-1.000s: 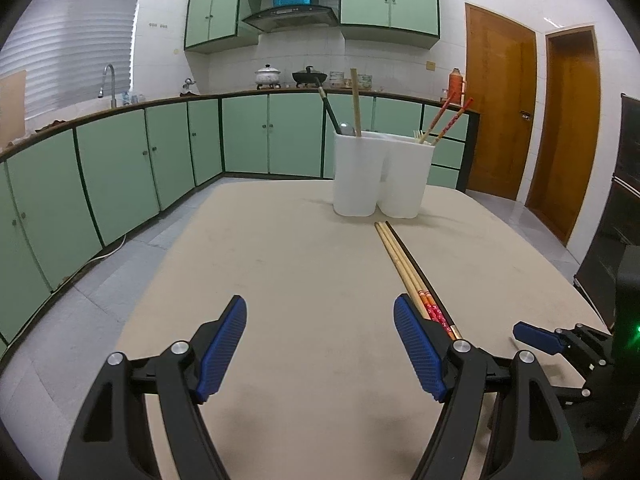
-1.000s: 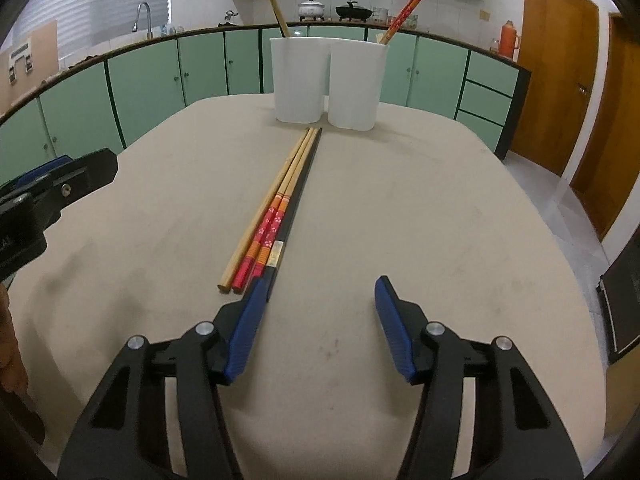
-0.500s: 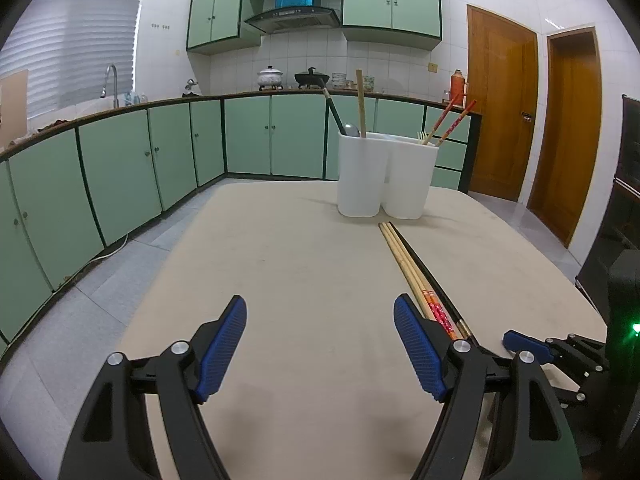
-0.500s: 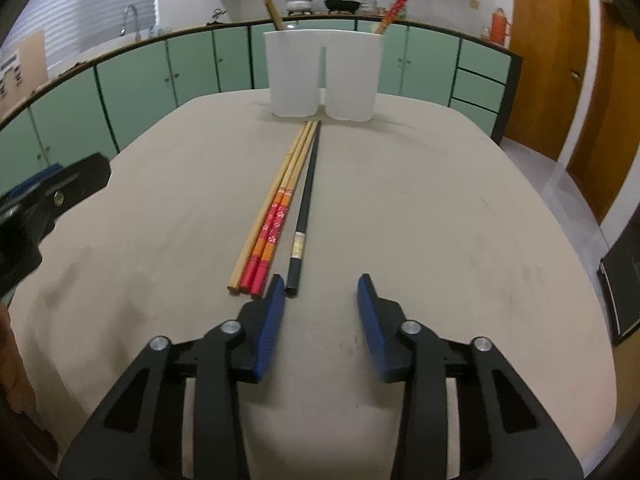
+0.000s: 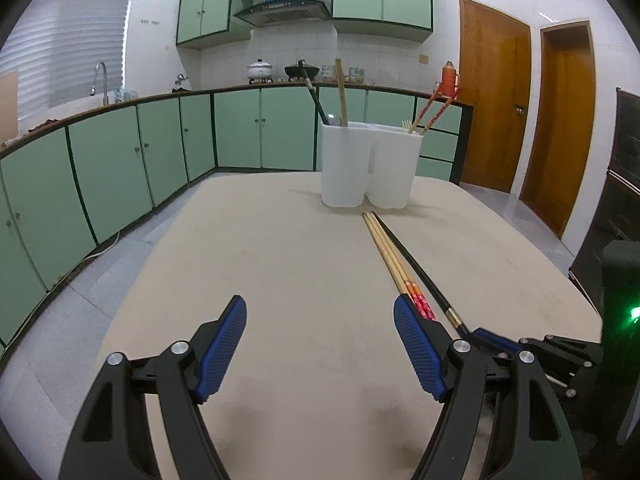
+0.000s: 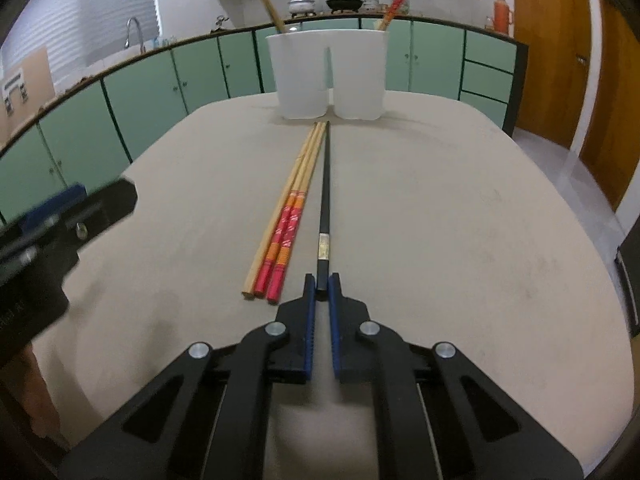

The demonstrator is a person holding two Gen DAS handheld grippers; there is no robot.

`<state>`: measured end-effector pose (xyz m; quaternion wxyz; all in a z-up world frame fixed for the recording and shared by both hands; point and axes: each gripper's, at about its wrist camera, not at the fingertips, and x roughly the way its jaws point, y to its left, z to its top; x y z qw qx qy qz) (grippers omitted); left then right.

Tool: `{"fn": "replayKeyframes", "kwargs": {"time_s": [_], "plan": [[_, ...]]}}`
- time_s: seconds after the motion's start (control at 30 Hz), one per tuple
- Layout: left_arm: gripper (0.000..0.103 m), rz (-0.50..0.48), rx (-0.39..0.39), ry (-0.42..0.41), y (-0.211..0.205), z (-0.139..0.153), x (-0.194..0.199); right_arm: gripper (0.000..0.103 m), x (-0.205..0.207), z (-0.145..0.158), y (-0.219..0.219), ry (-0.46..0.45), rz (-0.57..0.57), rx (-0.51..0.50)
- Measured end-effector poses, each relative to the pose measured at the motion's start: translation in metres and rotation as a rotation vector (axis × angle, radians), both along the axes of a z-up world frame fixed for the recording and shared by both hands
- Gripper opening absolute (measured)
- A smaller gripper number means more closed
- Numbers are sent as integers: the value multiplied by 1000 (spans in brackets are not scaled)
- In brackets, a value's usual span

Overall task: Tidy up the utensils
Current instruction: 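Grasp a plain wooden chopstick with the left tool while the right holds the black one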

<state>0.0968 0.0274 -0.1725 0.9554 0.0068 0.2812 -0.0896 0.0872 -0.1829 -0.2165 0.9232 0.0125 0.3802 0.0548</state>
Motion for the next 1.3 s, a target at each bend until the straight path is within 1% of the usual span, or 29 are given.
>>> {"fn": "replayKeyframes", "kwargs": {"time_s": [0.1,0.23,0.3,0.47,0.6,0.83,1.0,1.17,1.27,1.3], "plan": [[75,1,-3,22,-3,-4,2,6,-5,6,-13,-33,-30,-5],[75,-5,-10,55,-9,-10,4,6,-9,12,-30,-53,-65,-1],[75,-14,-15,87,-16,-14,6,6,-11,13,-38,-61,-81,-3],[73,-36,10,147,-35,-26,9,6,-14,17,-51,-77,-96,9],[72,-45,24,167,-46,-29,11,6,-17,18,-52,-95,-84,5],[69,-48,51,208,-58,-36,18,6,-16,17,-56,-94,-93,38],[69,-44,66,216,-61,-36,18,6,-18,18,-59,-97,-96,53],[69,-32,57,230,-59,-37,21,6,-17,18,-60,-101,-94,58],[63,-30,63,238,-62,-38,22,6,-17,17,-60,-100,-93,61],[58,-30,64,234,-64,-37,22,6,-17,17,-60,-99,-94,62]]}}
